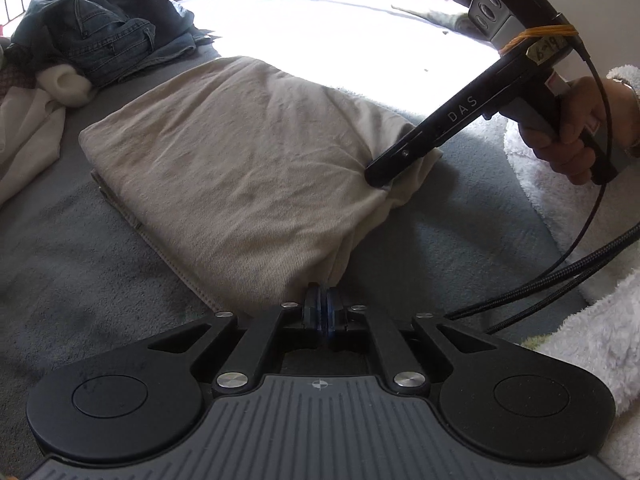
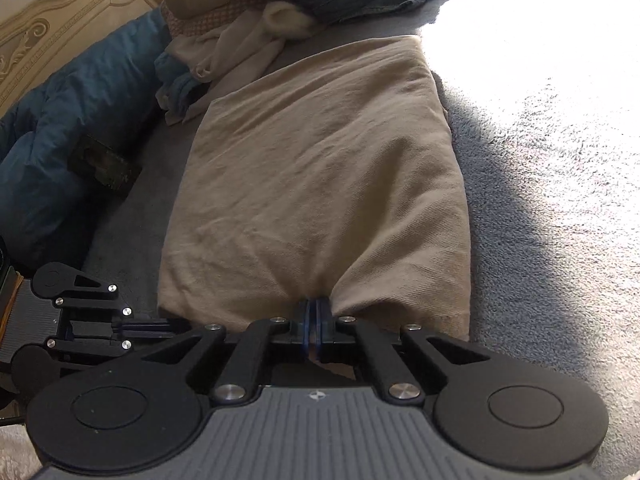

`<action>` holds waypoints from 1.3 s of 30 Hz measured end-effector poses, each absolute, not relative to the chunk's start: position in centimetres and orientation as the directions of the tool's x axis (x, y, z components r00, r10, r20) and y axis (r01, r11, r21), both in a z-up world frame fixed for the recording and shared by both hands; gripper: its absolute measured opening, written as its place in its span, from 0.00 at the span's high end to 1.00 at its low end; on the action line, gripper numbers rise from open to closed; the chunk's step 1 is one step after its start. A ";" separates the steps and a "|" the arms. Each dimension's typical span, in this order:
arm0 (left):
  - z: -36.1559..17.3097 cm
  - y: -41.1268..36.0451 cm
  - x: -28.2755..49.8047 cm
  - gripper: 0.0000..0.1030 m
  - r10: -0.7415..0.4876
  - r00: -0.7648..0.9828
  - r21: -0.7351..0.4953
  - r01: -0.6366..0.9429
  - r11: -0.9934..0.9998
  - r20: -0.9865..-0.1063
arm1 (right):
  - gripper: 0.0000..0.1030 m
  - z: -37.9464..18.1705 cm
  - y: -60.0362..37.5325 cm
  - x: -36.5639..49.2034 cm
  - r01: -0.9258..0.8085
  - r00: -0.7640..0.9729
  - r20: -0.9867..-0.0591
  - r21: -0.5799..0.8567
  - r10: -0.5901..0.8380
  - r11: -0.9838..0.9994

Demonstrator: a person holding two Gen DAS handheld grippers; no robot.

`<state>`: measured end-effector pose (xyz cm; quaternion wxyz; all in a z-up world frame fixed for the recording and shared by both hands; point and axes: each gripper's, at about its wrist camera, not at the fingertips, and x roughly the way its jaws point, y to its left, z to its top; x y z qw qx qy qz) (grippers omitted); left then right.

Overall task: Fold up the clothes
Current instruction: 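Press the right tool along the beige stack end to tuck loose fabric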

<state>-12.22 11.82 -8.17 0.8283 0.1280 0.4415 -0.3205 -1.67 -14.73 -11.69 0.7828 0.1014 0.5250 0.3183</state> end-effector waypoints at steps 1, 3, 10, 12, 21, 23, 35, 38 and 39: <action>-7.9 12.2 -12.4 0.96 -0.421 0.398 -0.086 0.637 0.766 -0.815 | 1.00 -11.7 -14.7 -1.7 -0.392 0.247 -0.756 0.494 0.606 0.776; -6.9 13.0 -12.7 0.84 -0.431 0.414 -0.110 0.606 0.788 -0.802 | 1.00 -11.6 -14.7 -1.6 -0.386 0.248 -0.756 0.497 0.606 0.777; -4.5 13.2 -11.7 0.82 -0.502 0.504 -0.205 0.533 0.821 -0.703 | 1.00 -11.4 -14.5 -1.9 -0.397 0.264 -0.757 0.479 0.597 0.783; -5.2 11.5 -10.7 0.82 -0.500 0.511 -0.171 0.559 0.811 -0.699 | 1.00 -11.4 -14.5 -2.1 -0.401 0.271 -0.759 0.470 0.592 0.786; -9.7 6.7 -10.5 0.77 -0.421 0.550 0.014 0.620 0.785 -0.721 | 1.00 -10.7 -14.8 -2.2 -0.389 0.275 -0.763 0.468 0.584 0.794; -9.7 7.0 -10.4 0.77 -0.428 0.550 0.000 0.613 0.790 -0.717 | 0.98 -10.3 -14.6 -2.3 -0.388 0.276 -0.768 0.461 0.578 0.798; -10.0 7.5 -10.3 0.77 -0.457 0.545 -0.040 0.611 0.791 -0.703 | 0.97 -9.4 -19.9 -2.2 -0.167 0.337 -0.817 0.438 0.468 0.883; -10.0 7.5 -10.5 0.77 -0.457 0.546 -0.035 0.614 0.789 -0.702 | 0.96 -7.8 -20.5 -2.4 -0.169 0.387 -0.799 0.430 0.461 0.887; -10.0 7.5 -10.5 0.77 -0.455 0.547 -0.032 0.614 0.788 -0.703 | 0.96 -7.3 -20.7 -2.3 -0.168 0.403 -0.787 0.439 0.468 0.883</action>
